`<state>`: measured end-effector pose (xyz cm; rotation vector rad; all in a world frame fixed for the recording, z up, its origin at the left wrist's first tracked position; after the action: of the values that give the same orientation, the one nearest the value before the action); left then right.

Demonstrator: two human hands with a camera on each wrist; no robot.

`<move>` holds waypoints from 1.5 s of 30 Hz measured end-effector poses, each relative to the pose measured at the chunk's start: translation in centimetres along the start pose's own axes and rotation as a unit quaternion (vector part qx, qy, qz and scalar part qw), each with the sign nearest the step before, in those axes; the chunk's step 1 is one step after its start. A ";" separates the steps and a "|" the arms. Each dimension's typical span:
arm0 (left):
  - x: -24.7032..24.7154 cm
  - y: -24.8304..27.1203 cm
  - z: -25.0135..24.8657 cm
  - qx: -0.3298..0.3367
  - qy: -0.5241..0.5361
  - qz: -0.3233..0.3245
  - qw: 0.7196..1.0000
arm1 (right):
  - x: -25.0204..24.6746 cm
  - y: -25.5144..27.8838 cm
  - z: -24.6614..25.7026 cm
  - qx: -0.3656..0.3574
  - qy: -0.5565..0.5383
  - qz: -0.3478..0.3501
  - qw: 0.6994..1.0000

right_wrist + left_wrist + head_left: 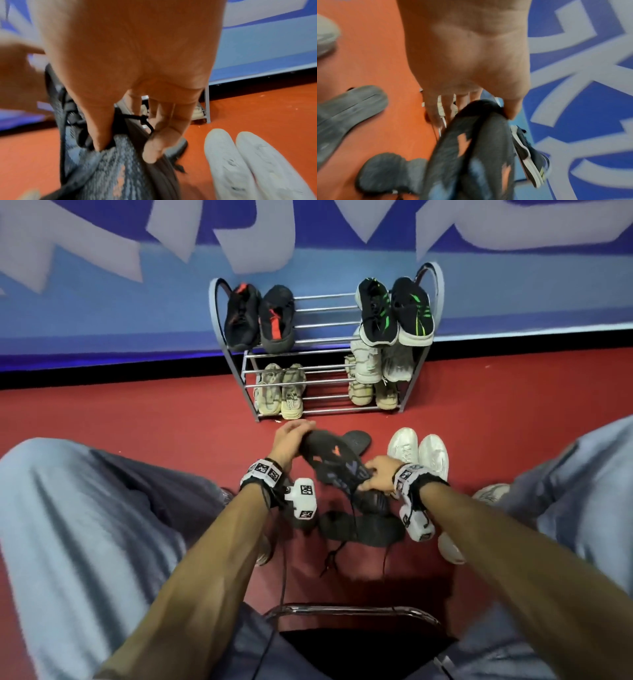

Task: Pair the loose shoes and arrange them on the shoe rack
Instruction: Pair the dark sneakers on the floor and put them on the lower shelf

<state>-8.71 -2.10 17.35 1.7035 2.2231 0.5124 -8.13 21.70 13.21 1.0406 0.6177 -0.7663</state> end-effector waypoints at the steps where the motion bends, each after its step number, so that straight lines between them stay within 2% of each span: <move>1: 0.6 0.6 -0.6 0.001 -0.023 0.032 0.999 | -1.6 0.4 0.5 0.012 -0.042 0.002 0.999; 4: 3.4 2.4 -2.7 0.027 -0.055 0.147 0.987 | -7.2 2.0 2.7 0.029 -0.154 0.000 0.988; 10: 8.2 4.1 -7.1 0.092 0.006 0.212 0.973 | -15.8 6.8 4.4 0.016 -0.218 -0.024 0.976; 13: 9.2 4.5 -8.8 0.132 0.006 0.247 0.960 | -18.8 7.7 5.0 -0.021 -0.280 -0.100 0.954; 16: 9.8 4.6 -9.9 0.179 -0.021 0.268 0.946 | -21.1 7.5 4.5 -0.039 -0.355 -0.212 0.909; 17: 10.0 4.5 -10.0 0.185 -0.031 0.273 0.943 | -21.4 7.3 4.2 -0.045 -0.358 -0.231 0.904; 19: 10.0 3.8 -9.4 0.169 -0.056 0.284 0.942 | -20.9 6.4 3.4 -0.040 -0.340 -0.235 0.910; 22: 9.4 1.6 -6.0 0.112 -0.132 0.307 0.936 | -18.9 4.1 2.2 -0.031 -0.297 -0.254 0.920; 24: 8.8 -0.7 -1.6 0.063 -0.207 0.301 0.929 | -17.5 2.8 1.5 -0.015 -0.263 -0.268 0.927; 28: 8.5 -3.8 8.6 0.008 -0.338 0.205 0.919 | -14.6 1.7 0.4 0.004 -0.220 -0.254 0.942; 30: 8.7 -3.6 11.9 0.002 -0.366 0.198 0.909 | -13.0 1.3 -0.1 -0.001 -0.195 -0.229 0.954; 33: 8.2 -3.7 17.9 0.010 -0.461 0.233 0.856 | -11.6 0.8 -1.0 0.005 -0.176 -0.206 0.963; 37: 5.6 -2.7 24.9 0.050 -0.644 0.215 0.733 | -11.7 0.7 -1.1 -0.013 -0.217 -0.199 0.956; 38: 5.1 -2.3 25.5 0.059 -0.672 0.217 0.705 | -12.0 0.8 -0.8 -0.016 -0.237 -0.198 0.951; 39: 4.7 -1.8 25.9 0.067 -0.684 0.225 0.690 | -12.1 0.9 -0.6 -0.022 -0.253 -0.199 0.947; 41: 4.1 -1.7 26.8 0.046 -0.680 0.251 0.687 | -12.2 1.0 0.0 -0.031 -0.277 -0.199 0.940; 45: 3.7 -1.7 27.6 0.002 -0.621 0.270 0.736 | -11.6 0.7 0.4 -0.013 -0.323 -0.188 0.927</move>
<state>0.95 3.87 -8.17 1.7956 0.7566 -0.4730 -14.43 24.52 22.60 0.5845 0.2481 -1.3596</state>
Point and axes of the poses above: each hand's wrist, its own y-axis away from the middle knuckle, its own x-axis out of the palm, z = x × y, the point moved 2 cm from there along -y, towards the middle knuckle, and after that the axes turned 4 degrees about -z, right-handed, at the moved point
